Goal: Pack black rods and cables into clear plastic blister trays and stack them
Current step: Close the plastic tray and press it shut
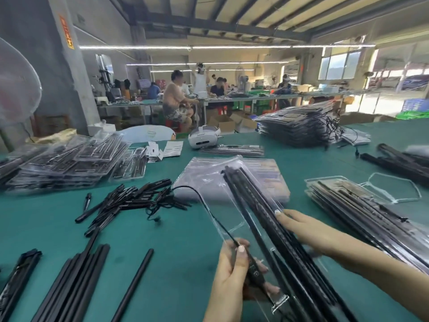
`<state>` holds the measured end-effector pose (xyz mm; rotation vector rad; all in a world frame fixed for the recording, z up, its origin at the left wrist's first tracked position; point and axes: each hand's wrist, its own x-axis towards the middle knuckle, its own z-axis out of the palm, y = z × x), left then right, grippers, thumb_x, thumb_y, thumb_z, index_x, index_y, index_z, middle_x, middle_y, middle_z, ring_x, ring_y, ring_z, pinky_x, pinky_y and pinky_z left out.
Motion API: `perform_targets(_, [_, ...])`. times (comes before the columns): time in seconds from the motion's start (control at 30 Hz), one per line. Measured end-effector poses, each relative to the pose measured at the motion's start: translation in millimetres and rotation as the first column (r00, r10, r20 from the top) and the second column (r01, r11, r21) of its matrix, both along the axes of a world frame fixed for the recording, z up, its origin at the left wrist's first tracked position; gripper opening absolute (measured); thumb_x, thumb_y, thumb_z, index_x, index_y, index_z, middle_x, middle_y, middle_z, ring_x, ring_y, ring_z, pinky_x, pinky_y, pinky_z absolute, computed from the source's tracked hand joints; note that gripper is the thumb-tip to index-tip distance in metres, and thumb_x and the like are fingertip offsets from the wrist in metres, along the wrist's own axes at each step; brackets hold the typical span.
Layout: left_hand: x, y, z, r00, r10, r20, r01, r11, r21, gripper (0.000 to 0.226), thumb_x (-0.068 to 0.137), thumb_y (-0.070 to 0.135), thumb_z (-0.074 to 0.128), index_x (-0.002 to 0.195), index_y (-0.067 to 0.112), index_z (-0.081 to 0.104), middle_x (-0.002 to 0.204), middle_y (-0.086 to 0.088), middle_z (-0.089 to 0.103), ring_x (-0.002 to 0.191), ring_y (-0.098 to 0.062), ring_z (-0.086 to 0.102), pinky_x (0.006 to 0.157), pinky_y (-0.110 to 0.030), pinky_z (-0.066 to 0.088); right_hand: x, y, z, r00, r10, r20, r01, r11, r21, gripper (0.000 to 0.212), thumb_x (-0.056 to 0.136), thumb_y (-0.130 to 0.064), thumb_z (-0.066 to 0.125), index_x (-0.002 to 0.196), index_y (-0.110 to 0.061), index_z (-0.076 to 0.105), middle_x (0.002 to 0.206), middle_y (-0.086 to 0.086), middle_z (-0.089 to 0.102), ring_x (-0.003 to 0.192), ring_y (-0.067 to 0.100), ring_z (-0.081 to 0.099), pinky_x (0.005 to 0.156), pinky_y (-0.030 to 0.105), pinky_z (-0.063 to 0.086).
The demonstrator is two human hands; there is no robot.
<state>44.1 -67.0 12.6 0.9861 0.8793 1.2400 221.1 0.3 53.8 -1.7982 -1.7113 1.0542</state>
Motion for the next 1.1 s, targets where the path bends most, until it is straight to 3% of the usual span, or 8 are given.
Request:
perform_targets(0.23, [10.0,-19.8,31.5,0.794,-0.261,-0.549,0.286,0.957,-0.04,0.019,0.097,0.034,0.052,0.111,0.023,0.055,0.095,0.003,0.07,0.081,-0.014,0.067,0.079,-0.031,0.056,39.2,-1.2,13.8,0.961,-0.21,0.181,0.11,0.887,0.448,0.068,0.077,-0.075,0.024,0.055,-0.012,0.038,0.055,0.003,0.047,0.057,0.022,0.046,0.058,0.034,0.031])
perform_targets(0.3, [-0.5,-34.2,47.9,0.626,-0.053,-0.778,0.292,0.941,0.17,0.022,0.087,0.052,0.055,0.086,0.033,0.066,0.084,0.01,0.072,0.076,-0.007,0.068,0.08,-0.032,0.056,52.6,0.5,34.8,0.897,-0.232,0.376,-0.013,0.836,0.548,0.071,0.078,-0.075,0.015,0.051,-0.013,0.035,0.051,0.001,0.046,0.052,0.018,0.045,0.055,0.032,0.032])
perform_targets(0.47, [-8.2,-34.9,99.8,0.651,0.544,-0.529,-0.068,0.736,0.673,0.03,0.077,0.064,0.053,0.084,0.037,0.065,0.077,0.023,0.067,0.069,0.003,0.062,0.063,-0.028,0.051,68.1,6.4,99.6,0.587,0.005,0.81,-0.498,0.79,0.357,0.068,0.076,-0.074,0.009,0.046,-0.016,0.027,0.043,-0.003,0.03,0.037,0.01,0.027,0.048,0.028,0.029])
perform_targets(0.57, [15.8,-10.1,97.0,0.637,0.141,-0.758,0.197,0.921,0.336,0.052,0.069,0.07,0.056,0.106,0.034,0.06,0.105,0.017,0.065,0.092,0.001,0.06,0.086,-0.029,0.05,57.1,3.8,113.5,0.376,0.075,0.923,-0.742,0.622,0.252,0.068,0.097,-0.058,0.029,0.046,-0.012,0.026,0.042,0.004,0.023,0.037,0.016,0.022,0.044,0.029,0.019])
perform_targets(0.67, [54.8,-8.2,73.1,0.695,-0.535,-0.48,0.565,0.82,-0.096,0.026,0.09,0.039,0.058,0.101,0.017,0.062,0.114,-0.018,0.067,0.092,-0.028,0.064,0.09,-0.047,0.05,42.9,0.9,105.3,0.323,0.023,0.946,-0.833,0.481,0.273,0.056,0.09,-0.043,0.035,0.046,-0.009,0.033,0.044,0.009,0.03,0.039,0.018,0.027,0.045,0.032,0.02])
perform_targets(0.77, [89.1,-3.1,42.7,0.838,-0.447,-0.312,0.48,0.877,0.032,0.016,0.095,0.026,0.054,0.102,0.013,0.06,0.109,-0.025,0.067,0.093,-0.037,0.064,0.089,-0.055,0.05,50.0,5.1,100.0,0.322,0.007,0.947,-0.847,0.45,0.285,0.053,0.093,-0.043,0.031,0.061,-0.011,0.06,0.068,0.006,0.059,0.069,0.024,0.053,0.066,0.034,0.04])
perform_targets(0.97, [183.8,19.2,38.7,0.919,-0.395,0.001,0.395,0.918,-0.035,0.028,0.098,0.025,0.051,0.117,0.006,0.061,0.102,-0.006,0.071,0.087,-0.014,0.068,0.078,-0.027,0.056,131.0,24.3,100.7,0.502,-0.12,0.856,-0.486,0.779,0.395,0.055,0.09,-0.068,0.024,0.14,-0.047,0.033,0.15,0.002,0.029,0.137,0.027,0.026,0.107,0.057,0.029])
perform_targets(1.1, [241.4,40.4,39.6,0.926,-0.33,-0.184,0.32,0.944,-0.082,0.041,0.095,0.04,0.051,0.121,0.016,0.029,0.13,-0.009,0.054,0.116,-0.024,0.057,0.102,-0.042,0.044,182.8,26.6,63.1,0.639,0.026,0.768,-0.256,0.949,0.181,0.071,0.09,-0.065,0.032,0.152,-0.037,0.01,0.161,0.006,0.005,0.147,0.027,0.008,0.118,0.047,0.011])
